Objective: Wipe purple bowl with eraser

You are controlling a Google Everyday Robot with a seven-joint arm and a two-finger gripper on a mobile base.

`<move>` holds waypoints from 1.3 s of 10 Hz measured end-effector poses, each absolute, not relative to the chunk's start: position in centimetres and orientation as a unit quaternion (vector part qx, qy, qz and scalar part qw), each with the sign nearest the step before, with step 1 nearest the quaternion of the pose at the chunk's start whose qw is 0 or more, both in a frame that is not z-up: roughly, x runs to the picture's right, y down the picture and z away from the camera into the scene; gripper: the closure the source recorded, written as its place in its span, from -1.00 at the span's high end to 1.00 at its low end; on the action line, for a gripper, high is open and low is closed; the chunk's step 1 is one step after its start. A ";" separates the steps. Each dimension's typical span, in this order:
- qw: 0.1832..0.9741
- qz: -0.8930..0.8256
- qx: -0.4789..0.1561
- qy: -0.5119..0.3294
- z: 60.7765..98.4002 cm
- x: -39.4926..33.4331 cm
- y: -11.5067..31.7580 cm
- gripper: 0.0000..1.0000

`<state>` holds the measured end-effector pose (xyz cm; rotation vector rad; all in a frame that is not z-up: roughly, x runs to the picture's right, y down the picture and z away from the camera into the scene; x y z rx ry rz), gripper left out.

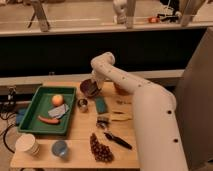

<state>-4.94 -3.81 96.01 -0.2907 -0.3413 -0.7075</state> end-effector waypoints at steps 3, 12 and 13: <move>0.918 -0.336 -0.143 -0.153 96.1 -3.9 -4.0 -1.00; 0.908 -0.363 -0.115 -0.177 96.8 -10.4 -6.7 -1.00; 0.905 -0.369 -0.114 -0.181 96.8 -11.1 -6.6 -1.00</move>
